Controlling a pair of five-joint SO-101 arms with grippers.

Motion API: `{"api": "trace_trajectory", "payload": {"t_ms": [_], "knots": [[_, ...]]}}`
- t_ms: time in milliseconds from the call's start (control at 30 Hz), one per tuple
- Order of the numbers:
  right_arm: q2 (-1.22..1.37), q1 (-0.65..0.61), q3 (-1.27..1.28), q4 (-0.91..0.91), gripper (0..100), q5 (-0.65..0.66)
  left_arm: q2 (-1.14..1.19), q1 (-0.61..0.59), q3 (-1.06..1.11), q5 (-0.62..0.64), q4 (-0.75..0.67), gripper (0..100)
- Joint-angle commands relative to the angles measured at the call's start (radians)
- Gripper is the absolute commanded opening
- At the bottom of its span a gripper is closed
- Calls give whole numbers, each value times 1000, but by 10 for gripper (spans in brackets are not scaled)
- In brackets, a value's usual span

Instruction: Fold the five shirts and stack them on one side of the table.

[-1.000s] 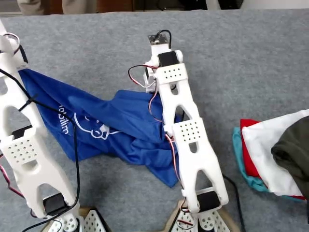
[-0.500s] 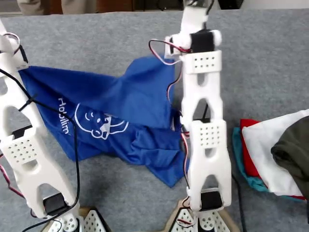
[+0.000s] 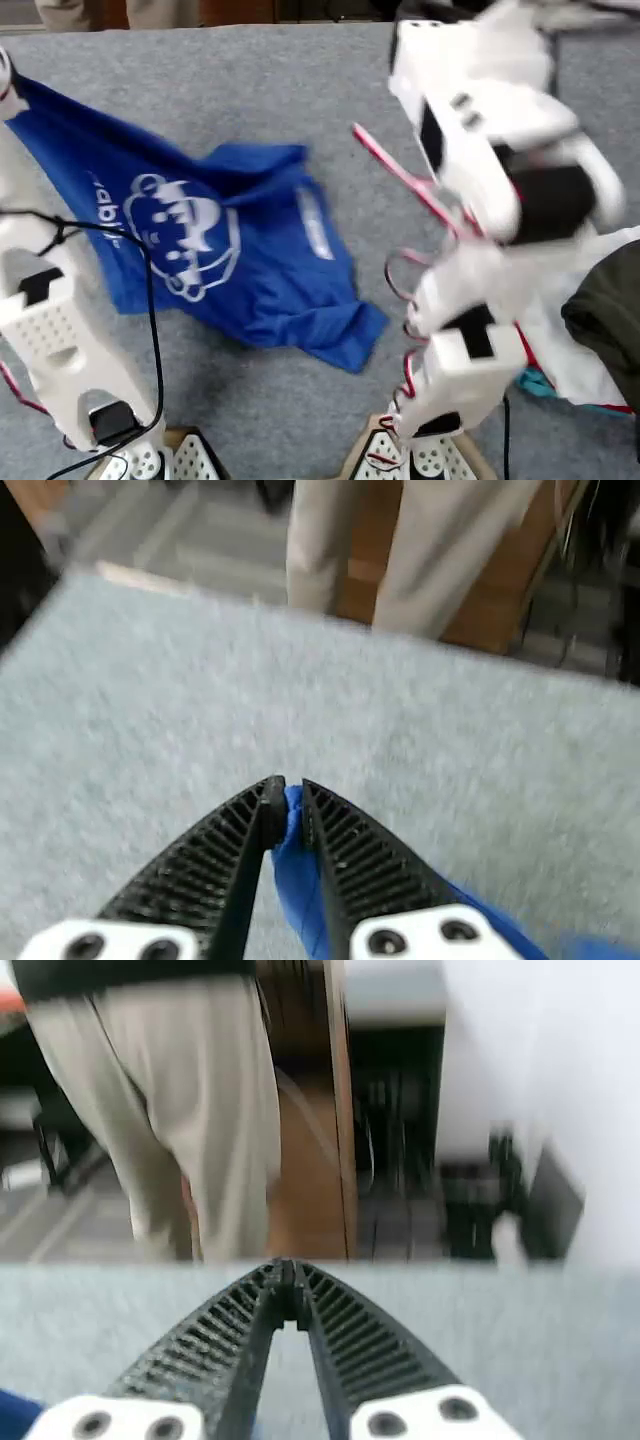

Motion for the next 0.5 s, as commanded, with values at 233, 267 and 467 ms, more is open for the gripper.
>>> {"api": "trace_trajectory", "payload": {"t_ms": [233,267,467], "knots": [[-19,-27,423,-110,37,-32,-173,60,-37,-8,20,20],[15,-35,493,-153,58,-52,-168,60,-37,-8,20,20],[278,-191,697,-482,108,-80,-143,58,-37,-8,20,20]]}}
